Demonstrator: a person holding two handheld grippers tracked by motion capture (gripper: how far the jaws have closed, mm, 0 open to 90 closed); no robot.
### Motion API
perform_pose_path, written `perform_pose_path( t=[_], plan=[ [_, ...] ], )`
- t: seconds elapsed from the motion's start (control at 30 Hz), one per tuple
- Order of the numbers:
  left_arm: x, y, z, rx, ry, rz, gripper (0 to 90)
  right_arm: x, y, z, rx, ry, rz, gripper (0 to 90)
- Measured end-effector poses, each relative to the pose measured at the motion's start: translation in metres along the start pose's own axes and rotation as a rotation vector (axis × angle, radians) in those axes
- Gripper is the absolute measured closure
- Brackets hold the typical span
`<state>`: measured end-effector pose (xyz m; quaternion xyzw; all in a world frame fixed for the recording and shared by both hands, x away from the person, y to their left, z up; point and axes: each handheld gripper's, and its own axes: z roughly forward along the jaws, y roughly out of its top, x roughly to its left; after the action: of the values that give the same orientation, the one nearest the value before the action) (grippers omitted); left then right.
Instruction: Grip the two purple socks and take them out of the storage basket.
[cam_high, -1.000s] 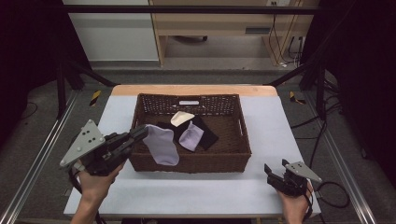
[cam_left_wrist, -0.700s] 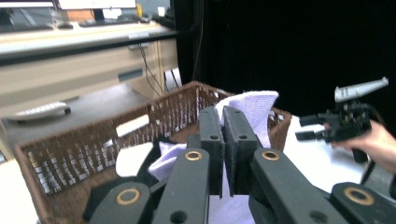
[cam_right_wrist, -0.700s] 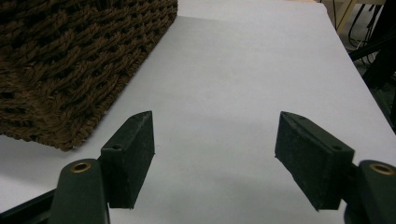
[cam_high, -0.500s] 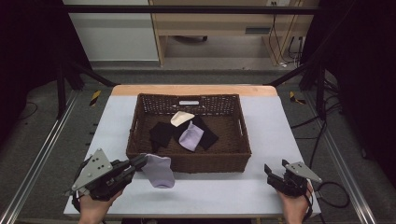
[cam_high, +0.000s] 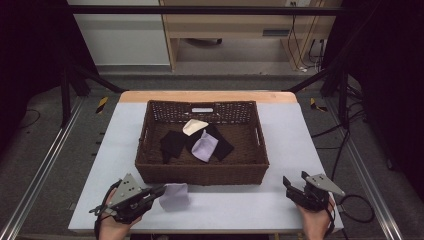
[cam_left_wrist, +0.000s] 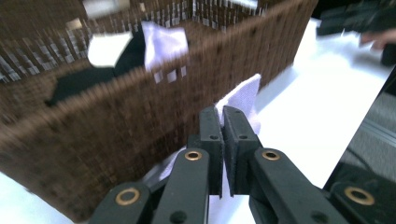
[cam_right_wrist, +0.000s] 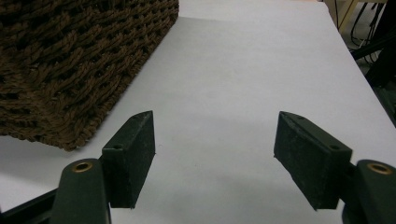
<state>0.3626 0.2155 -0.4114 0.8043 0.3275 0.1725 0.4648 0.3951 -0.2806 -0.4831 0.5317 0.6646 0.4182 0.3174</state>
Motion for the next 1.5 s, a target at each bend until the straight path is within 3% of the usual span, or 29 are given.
perform_pose_path(
  t=[0.3,0.43,0.47,0.5,0.63,0.77,1.13,1.5],
  plan=[
    [0.006,-0.022,0.028,0.121,-0.012,-0.036,85.6,0.001,-0.001,0.0,0.003,0.001,-0.006,28.8],
    [0.008,-0.027,0.035,0.151,-0.011,-0.044,84.7,0.001,-0.001,0.0,0.008,0.004,-0.003,28.7],
    [0.009,-0.028,0.037,0.162,-0.013,-0.056,83.3,0.001,-0.001,0.0,0.009,0.003,-0.003,28.6],
    [0.01,-0.028,0.038,0.169,-0.003,-0.061,76.0,0.001,-0.001,0.0,0.011,0.004,-0.006,28.7],
    [0.011,-0.03,0.039,0.178,0.016,-0.075,69.4,0.001,-0.001,0.0,0.011,0.007,-0.002,28.6],
    [0.009,-0.025,0.03,0.139,0.043,-0.073,62.4,0.001,-0.001,0.0,0.009,0.007,0.0,28.1],
    [0.005,-0.008,0.006,0.041,0.064,-0.089,54.4,-0.002,-0.001,0.0,-0.001,0.005,0.02,27.1],
    [0.01,0.027,-0.018,-0.075,0.096,-0.073,51.3,0.0,0.001,0.002,-0.005,0.004,0.011,25.9]
  ],
)
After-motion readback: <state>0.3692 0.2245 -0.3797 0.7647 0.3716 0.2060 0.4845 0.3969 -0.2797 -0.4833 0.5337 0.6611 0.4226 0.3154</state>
